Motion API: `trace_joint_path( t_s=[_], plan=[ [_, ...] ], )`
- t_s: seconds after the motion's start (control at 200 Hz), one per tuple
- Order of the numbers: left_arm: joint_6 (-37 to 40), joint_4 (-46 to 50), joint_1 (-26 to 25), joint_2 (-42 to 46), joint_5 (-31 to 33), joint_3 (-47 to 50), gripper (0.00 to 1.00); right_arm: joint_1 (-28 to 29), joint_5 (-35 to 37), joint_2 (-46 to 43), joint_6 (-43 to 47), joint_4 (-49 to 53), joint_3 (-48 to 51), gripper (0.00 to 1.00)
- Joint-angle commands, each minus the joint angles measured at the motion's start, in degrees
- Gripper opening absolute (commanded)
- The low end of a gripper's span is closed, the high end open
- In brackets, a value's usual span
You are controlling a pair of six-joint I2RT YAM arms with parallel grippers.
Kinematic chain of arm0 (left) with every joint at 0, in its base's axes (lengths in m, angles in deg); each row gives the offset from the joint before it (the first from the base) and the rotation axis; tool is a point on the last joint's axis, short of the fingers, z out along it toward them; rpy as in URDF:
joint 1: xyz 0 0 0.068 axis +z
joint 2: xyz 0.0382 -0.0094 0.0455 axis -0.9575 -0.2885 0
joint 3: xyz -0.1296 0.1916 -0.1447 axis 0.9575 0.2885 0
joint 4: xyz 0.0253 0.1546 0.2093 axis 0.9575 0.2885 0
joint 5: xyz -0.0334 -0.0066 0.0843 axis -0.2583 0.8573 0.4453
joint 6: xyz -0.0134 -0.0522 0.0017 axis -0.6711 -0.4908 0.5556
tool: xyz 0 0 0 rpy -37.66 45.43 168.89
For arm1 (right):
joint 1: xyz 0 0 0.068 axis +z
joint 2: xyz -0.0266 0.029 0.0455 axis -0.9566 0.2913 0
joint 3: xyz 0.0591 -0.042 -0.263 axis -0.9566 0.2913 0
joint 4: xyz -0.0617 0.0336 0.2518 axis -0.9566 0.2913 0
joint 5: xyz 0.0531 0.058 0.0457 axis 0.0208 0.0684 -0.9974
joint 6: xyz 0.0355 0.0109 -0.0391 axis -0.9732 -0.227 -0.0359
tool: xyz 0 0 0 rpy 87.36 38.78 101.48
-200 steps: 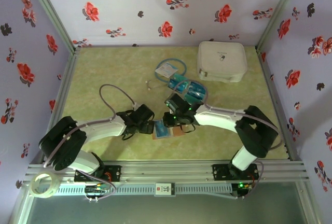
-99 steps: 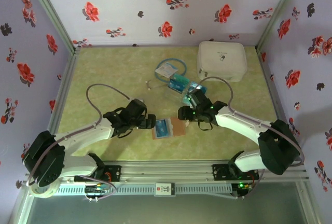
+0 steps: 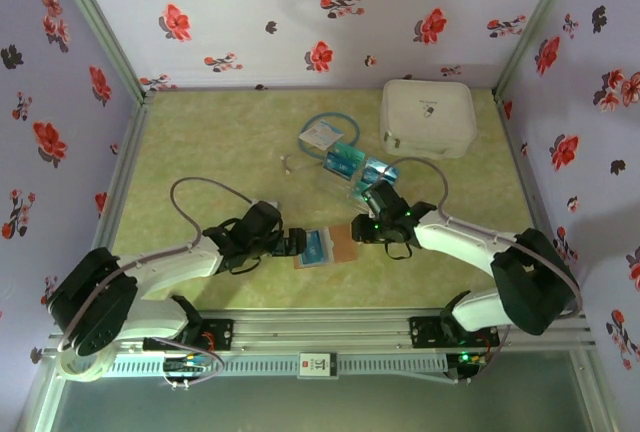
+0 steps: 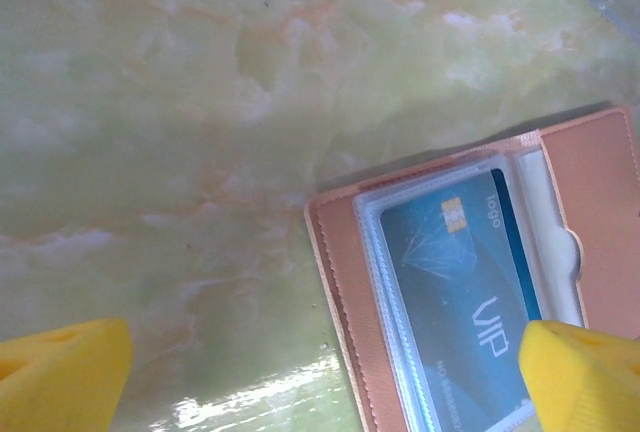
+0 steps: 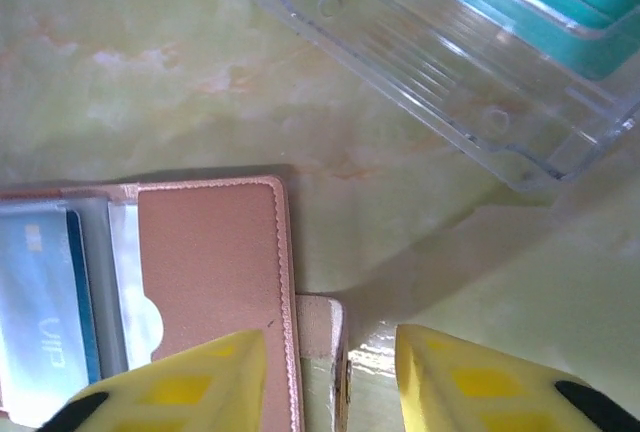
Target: Put the credit cards into the card holder
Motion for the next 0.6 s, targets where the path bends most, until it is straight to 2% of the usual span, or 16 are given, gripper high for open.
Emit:
trace_joint_path(
  t_s=[0.0,0.105,0.2,0.595],
  plan=[
    [-1.37,-4.77,-0.92,-1.87,-1.88,0.57,1.00,-0.42,-1.06,1.01,-0.09,-2.46,1.23,0.24],
    [-1.40,-6.42,-1.30,-3.97,-2.66,0.23,1.00,-0.42,-2.13,1.08,-0.57,-3.25,1.89,0.08],
    [-1.29,-8.05,-1.51,-5.89,-3.50,-0.06,1.00,-0.42,-3.11,0.68,-1.53,-4.47,2.83,0.00],
    [-0.26,-10.28,-1.54,-9.70,-4.83,-1.81,1.00,0.63,-6.51,-0.07,-7.97,-11.91,6.06,0.00]
  ],
)
